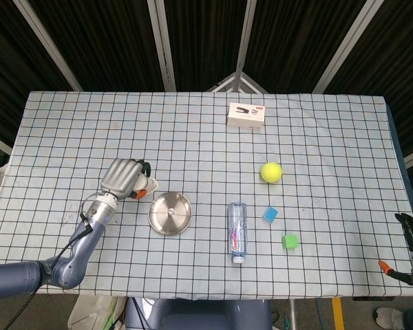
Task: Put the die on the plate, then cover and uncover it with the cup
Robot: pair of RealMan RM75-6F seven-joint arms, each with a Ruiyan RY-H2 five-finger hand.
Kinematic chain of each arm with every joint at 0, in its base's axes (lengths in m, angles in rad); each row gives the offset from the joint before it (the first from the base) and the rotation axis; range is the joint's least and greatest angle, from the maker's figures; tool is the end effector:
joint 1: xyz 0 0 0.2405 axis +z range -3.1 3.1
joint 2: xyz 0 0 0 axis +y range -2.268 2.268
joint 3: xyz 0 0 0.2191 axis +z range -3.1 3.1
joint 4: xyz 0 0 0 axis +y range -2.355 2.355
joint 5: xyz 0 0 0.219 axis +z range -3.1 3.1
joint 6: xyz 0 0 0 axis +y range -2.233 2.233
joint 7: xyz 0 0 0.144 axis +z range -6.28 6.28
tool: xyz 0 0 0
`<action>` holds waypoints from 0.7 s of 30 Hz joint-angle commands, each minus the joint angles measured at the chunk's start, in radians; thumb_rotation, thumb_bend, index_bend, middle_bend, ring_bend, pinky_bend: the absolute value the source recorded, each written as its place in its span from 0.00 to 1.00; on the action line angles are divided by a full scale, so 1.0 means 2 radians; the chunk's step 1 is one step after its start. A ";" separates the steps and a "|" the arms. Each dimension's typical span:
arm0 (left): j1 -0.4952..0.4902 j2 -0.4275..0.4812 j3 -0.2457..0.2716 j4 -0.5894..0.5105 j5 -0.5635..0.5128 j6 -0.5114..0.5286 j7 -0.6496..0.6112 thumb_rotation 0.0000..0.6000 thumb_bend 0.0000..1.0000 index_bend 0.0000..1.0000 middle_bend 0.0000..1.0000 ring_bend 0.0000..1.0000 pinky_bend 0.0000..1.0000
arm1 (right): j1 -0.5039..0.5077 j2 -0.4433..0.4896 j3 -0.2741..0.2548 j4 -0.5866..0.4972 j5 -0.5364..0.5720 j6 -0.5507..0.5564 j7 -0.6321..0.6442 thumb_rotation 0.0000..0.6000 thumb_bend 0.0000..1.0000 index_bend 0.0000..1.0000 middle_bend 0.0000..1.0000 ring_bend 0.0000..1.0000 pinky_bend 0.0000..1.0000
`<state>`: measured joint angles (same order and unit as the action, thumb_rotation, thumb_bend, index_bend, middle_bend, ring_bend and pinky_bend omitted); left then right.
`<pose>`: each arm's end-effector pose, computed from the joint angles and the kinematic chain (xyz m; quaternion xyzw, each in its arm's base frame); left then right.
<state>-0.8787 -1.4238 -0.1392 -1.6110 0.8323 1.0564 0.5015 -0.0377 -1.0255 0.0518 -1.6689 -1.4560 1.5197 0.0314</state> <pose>-0.1081 0.3380 0.0089 -0.7309 -0.3641 -0.3360 0.4694 -0.3017 -0.1432 0.1638 0.5495 -0.4176 0.3554 0.6304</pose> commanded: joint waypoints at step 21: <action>0.009 -0.074 -0.023 0.146 -0.049 -0.052 -0.017 1.00 0.44 0.54 0.43 0.41 0.51 | 0.001 -0.001 0.000 0.002 0.005 -0.004 -0.001 1.00 0.13 0.13 0.14 0.10 0.02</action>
<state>-0.8594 -1.5719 -0.1811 -1.3139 0.7446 0.9591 0.4574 -0.0362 -1.0274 0.0529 -1.6649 -1.4462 1.5125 0.0298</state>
